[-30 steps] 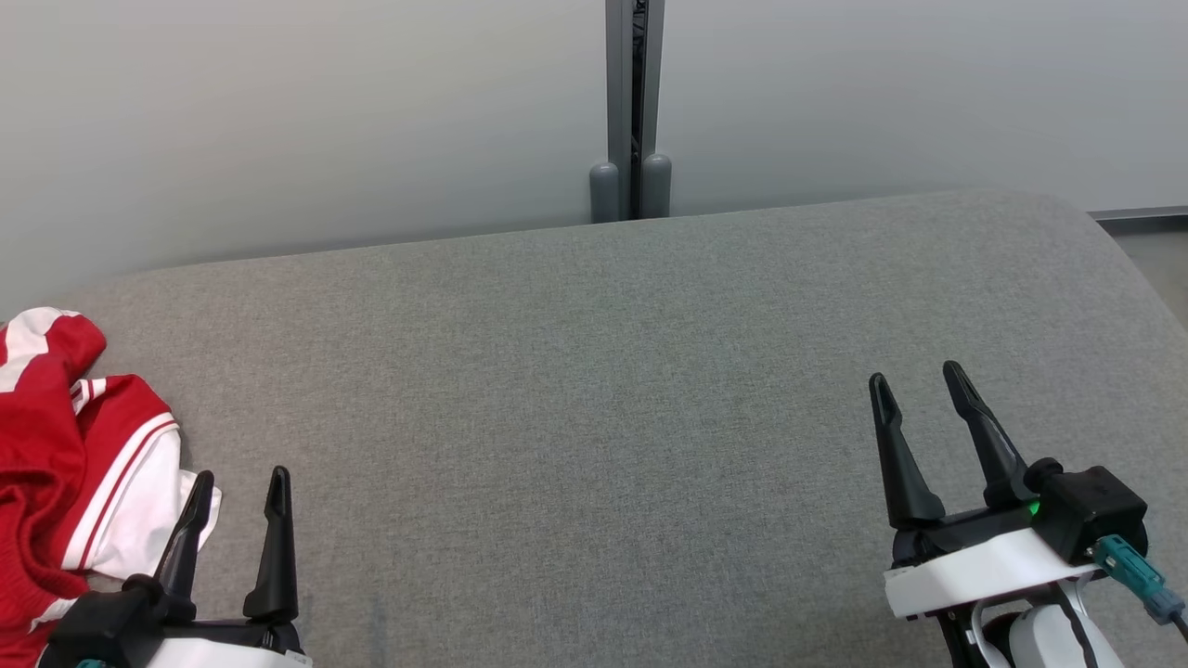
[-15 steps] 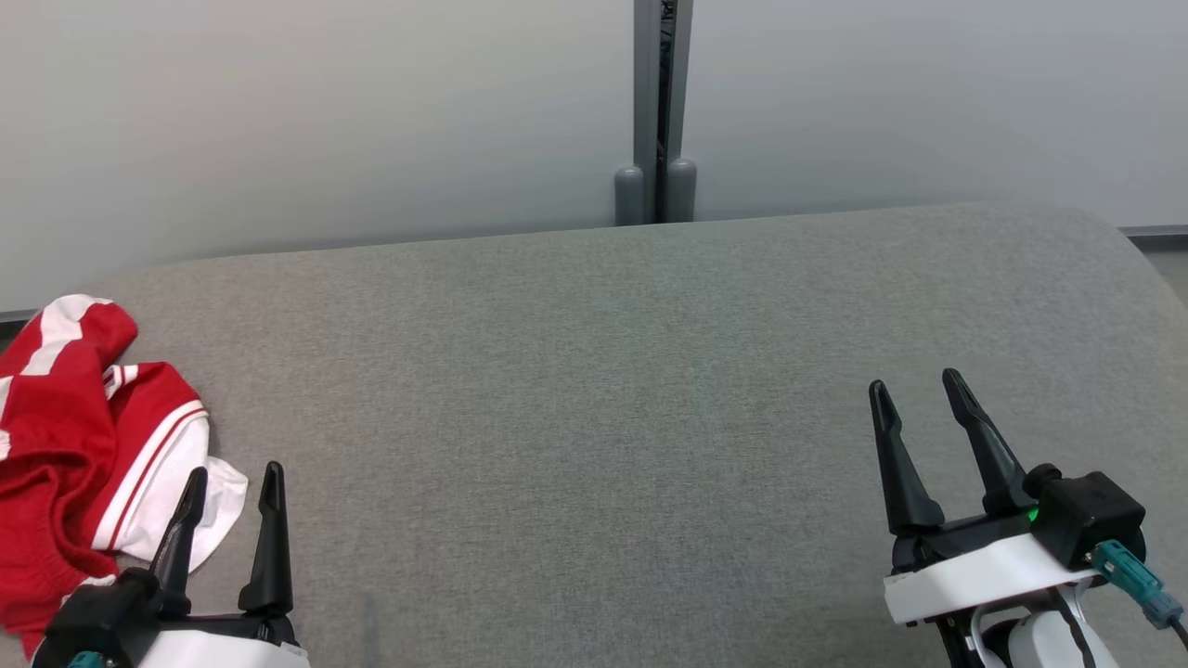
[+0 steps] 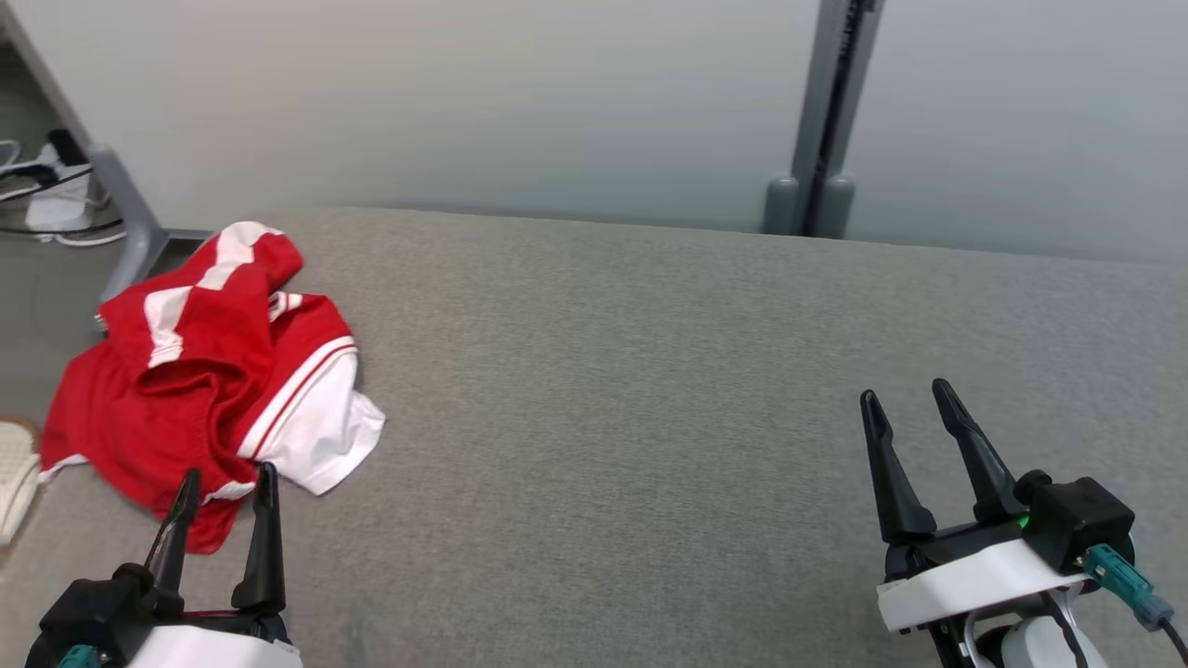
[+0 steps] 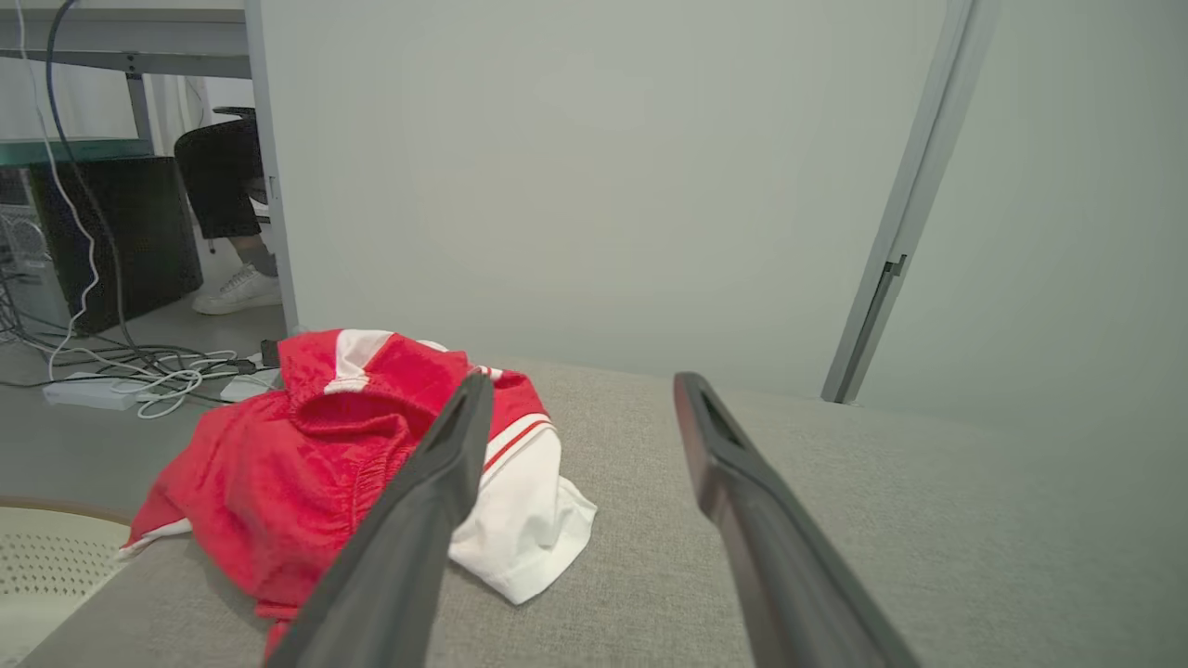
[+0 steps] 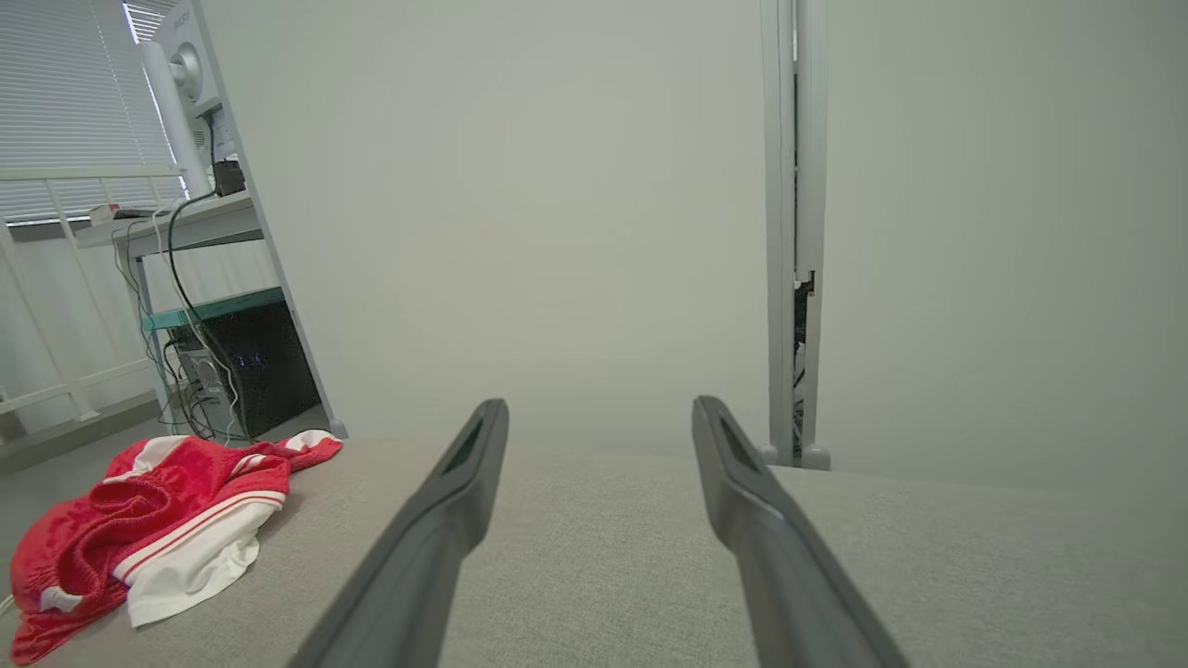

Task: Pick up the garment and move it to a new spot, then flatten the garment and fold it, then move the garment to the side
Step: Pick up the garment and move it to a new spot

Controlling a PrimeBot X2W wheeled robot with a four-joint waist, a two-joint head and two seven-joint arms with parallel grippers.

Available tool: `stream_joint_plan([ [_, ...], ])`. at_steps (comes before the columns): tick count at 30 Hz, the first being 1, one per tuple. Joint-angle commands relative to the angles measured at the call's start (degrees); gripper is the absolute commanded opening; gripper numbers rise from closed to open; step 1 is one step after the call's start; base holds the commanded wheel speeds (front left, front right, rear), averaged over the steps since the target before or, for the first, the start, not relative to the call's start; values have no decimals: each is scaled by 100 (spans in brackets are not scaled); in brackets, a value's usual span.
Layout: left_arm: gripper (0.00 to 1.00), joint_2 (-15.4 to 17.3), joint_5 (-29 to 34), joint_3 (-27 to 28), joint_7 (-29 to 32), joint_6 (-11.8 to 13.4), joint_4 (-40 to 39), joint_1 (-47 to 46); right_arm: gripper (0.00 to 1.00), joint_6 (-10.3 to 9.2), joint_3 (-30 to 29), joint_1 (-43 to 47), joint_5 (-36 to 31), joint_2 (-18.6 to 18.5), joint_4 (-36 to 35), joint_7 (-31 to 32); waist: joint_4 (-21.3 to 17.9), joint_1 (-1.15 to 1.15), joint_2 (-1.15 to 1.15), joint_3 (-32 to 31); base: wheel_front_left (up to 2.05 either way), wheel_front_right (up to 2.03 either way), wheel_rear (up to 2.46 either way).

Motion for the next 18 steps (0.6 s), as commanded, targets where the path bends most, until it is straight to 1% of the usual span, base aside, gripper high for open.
stream_joint_plan([
  [1, 100, 44, -28, 13, -10, -4, 22, -111, 100, 1, -3, 16, -2, -36, 14, -4, 415, 0, 0, 22, 0, 0, 0],
  [5, 100, 56, -47, 40, -10, -5, 74, -141, 100, 1, 57, -43, -6, -35, 51, -4, 830, 0, 0, 32, 0, 0, 0],
  [10, 100, 69, -75, 30, -9, -5, 123, -136, 100, 1, 113, -85, 10, -39, 112, -4, 1245, 0, 0, 17, 0, 0, 0],
  [14, 100, 85, -78, 59, -10, -5, 182, -116, 100, 1, 186, -97, 56, -37, 175, -4, 1477, 0, 0, -15, 0, 0, 0],
  [18, 100, 98, -96, 54, -10, -5, 234, -101, 100, 1, 248, -86, 76, -39, 212, -4, 1603, 0, 0, -51, 0, 0, 0],
])
